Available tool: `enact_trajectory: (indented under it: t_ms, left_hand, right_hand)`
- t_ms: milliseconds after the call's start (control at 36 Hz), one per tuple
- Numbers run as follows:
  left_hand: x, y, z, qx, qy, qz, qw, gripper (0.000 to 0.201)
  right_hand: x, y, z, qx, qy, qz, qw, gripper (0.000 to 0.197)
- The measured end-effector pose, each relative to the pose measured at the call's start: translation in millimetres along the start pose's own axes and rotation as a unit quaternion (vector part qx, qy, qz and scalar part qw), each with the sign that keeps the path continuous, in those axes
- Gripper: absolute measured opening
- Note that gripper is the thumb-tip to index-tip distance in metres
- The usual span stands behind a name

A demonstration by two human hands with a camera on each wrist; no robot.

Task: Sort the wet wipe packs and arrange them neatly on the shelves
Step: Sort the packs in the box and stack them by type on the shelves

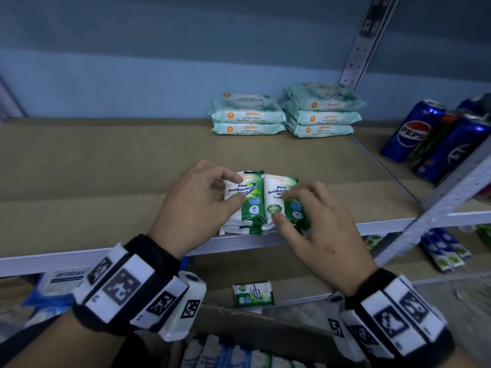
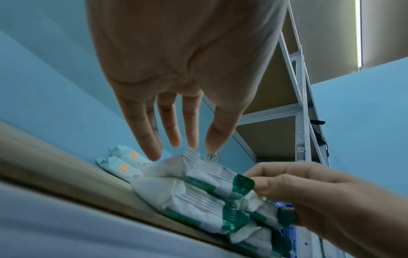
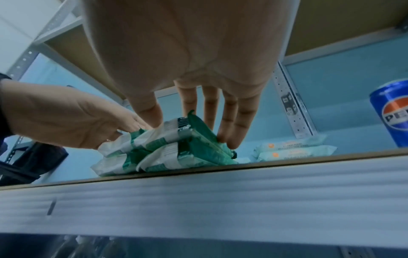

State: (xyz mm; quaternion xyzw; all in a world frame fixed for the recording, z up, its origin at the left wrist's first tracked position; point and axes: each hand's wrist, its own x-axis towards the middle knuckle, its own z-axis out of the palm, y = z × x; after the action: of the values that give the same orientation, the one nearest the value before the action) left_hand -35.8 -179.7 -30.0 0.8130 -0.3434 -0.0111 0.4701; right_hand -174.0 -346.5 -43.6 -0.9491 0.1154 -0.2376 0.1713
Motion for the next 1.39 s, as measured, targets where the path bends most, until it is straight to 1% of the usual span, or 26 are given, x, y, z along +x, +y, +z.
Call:
enact_trajectory:
  t_ms: [56, 111, 167, 222, 278, 333, 417, 528, 667, 750, 861, 972, 1083, 1167, 1222, 1278, 1389]
  left_hand:
    - [-3, -2, 0, 0.033, -0.045, -0.001, 0.998, 0.028]
    - [-6, -5, -1, 0.057, -0.096, 0.003, 0.994, 0.042]
    - [-8, -6, -4, 0.066, -0.126, 0.016, 0.99, 0.053]
    - [-9, -6, -8, 0.085, -0.149, 0.032, 0.985, 0.056]
    - [-11, -7, -7, 0.105, -0.145, 0.056, 0.982, 0.054]
    - [-12, -8, -5, 0.097, -0.125, 0.067, 0.985, 0.05]
    - [-12, -7, -3, 0.057, -0.12, 0.054, 0.99, 0.044]
    - [-10, 2, -4, 0.039, -0.131, 0.035, 0.99, 0.04]
    - [4, 12, 0, 0.111, -0.157, 0.012, 0.981, 0.042]
    - [8, 20, 9, 0.13, -0.163, 0.001, 0.978, 0.042]
    - [12, 32, 29, 0.13, -0.171, 0.012, 0.977, 0.043]
    - [22, 44, 52, 0.126, -0.185, 0.016, 0.975, 0.043]
    - [34, 52, 75, 0.141, -0.177, 0.03, 0.973, 0.044]
    - [47, 58, 90, 0.138, -0.181, 0.021, 0.974, 0.044]
    - [58, 61, 99, 0.139, -0.186, 0.016, 0.973, 0.044]
    - [69, 64, 108, 0.142, -0.183, 0.014, 0.973, 0.045]
    - [87, 69, 132, 0.139, -0.173, 0.001, 0.975, 0.044]
  right_hand:
    - [0, 2, 1, -0.021, -0.015, -0.021, 0.999, 0.035]
    - [0, 4, -1, -0.028, -0.029, -0.032, 0.999, 0.041]
    - [0, 5, -3, -0.034, -0.048, -0.039, 0.998, 0.047]
    - [1, 6, -3, -0.032, -0.06, -0.041, 0.997, 0.046]
    - [1, 8, -2, -0.024, -0.063, -0.043, 0.997, 0.042]
    - [3, 9, -1, -0.019, -0.064, -0.044, 0.997, 0.041]
    - [6, 8, -1, -0.015, -0.067, -0.033, 0.997, 0.041]
    - [10, 10, -4, 0.01, -0.082, -0.025, 0.996, 0.042]
    - [6, 16, -10, 0.048, -0.09, -0.01, 0.995, 0.047]
    - [3, 22, -17, 0.044, -0.091, 0.005, 0.995, 0.048]
    - [0, 35, -32, 0.027, -0.098, 0.035, 0.994, 0.049]
    - [-1, 47, -44, -0.015, -0.102, 0.063, 0.993, 0.046]
    - [3, 60, -50, -0.081, -0.091, 0.093, 0.988, 0.04]
    - [8, 68, -55, -0.156, -0.092, 0.102, 0.978, 0.033]
    - [13, 73, -60, -0.186, -0.094, 0.11, 0.972, 0.027]
    - [20, 76, -65, -0.213, -0.105, 0.111, 0.965, 0.022]
    - [40, 87, -74, -0.255, -0.147, 0.125, 0.947, 0.027]
